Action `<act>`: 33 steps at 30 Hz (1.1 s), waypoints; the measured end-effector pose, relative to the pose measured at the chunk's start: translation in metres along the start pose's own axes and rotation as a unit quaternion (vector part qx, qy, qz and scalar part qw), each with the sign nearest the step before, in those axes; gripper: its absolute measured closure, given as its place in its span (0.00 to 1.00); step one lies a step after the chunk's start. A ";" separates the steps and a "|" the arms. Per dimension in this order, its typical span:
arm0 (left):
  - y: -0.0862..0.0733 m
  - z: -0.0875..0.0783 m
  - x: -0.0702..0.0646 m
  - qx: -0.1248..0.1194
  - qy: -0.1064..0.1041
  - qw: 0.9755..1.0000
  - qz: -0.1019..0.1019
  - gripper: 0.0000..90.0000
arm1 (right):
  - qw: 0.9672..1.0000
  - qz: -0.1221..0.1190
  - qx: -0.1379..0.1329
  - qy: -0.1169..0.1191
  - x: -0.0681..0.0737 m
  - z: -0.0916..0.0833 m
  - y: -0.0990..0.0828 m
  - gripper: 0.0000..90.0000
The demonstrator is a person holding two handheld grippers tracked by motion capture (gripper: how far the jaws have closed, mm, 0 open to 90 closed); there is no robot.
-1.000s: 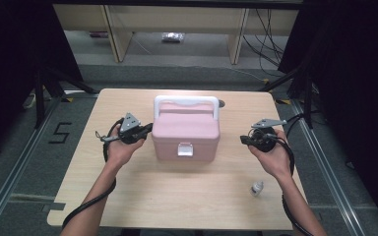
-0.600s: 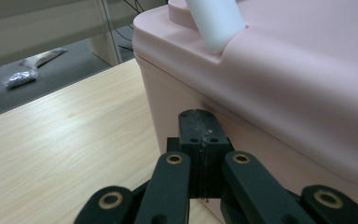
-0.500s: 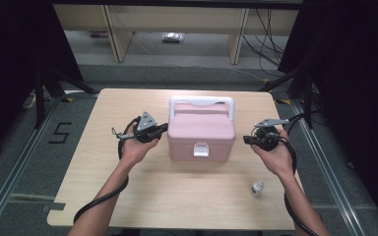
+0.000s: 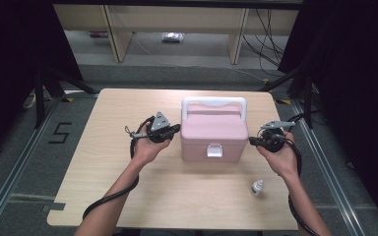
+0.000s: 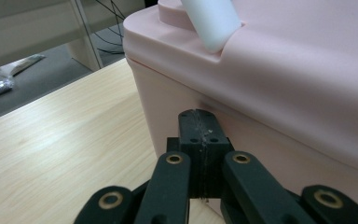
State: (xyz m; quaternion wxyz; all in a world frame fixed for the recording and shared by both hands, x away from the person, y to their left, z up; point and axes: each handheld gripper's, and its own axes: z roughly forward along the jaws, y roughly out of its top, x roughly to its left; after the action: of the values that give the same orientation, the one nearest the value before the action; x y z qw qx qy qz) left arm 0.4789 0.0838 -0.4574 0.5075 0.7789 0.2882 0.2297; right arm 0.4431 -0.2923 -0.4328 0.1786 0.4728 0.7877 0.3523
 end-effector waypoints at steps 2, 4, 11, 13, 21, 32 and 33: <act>0.002 0.006 -0.006 0.001 -0.008 1.000 0.005 1.00 | 1.000 -0.003 0.003 -0.008 -0.003 -0.002 -0.002 1.00; 0.004 0.010 -0.012 0.001 -0.013 1.000 0.009 1.00 | 1.000 0.005 0.008 -0.011 -0.004 -0.004 -0.002 1.00; 0.006 0.017 -0.024 0.007 -0.023 1.000 0.013 1.00 | 1.000 -0.003 -0.004 -0.023 -0.016 -0.009 -0.010 1.00; 0.006 0.018 -0.025 0.008 -0.025 1.000 0.014 1.00 | 1.000 0.004 -0.005 -0.018 -0.018 -0.011 -0.012 1.00; 0.010 0.026 -0.036 0.010 -0.038 0.999 0.019 1.00 | 0.999 -0.004 -0.011 -0.035 -0.021 -0.021 -0.022 1.00; 0.017 0.039 -0.050 0.009 -0.052 0.998 0.026 1.00 | 0.998 0.004 -0.001 -0.059 -0.022 -0.043 -0.034 1.00; 0.017 0.039 -0.052 0.009 -0.050 0.998 0.029 1.00 | 0.998 -0.022 -0.007 -0.065 -0.026 -0.043 -0.035 1.00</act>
State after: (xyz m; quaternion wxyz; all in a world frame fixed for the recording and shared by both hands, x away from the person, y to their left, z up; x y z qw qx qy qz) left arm 0.4701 0.0173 -0.4598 0.5072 0.8021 0.2421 0.2020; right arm 0.4082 -0.3423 -0.4299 0.2407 0.4761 0.7820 0.3224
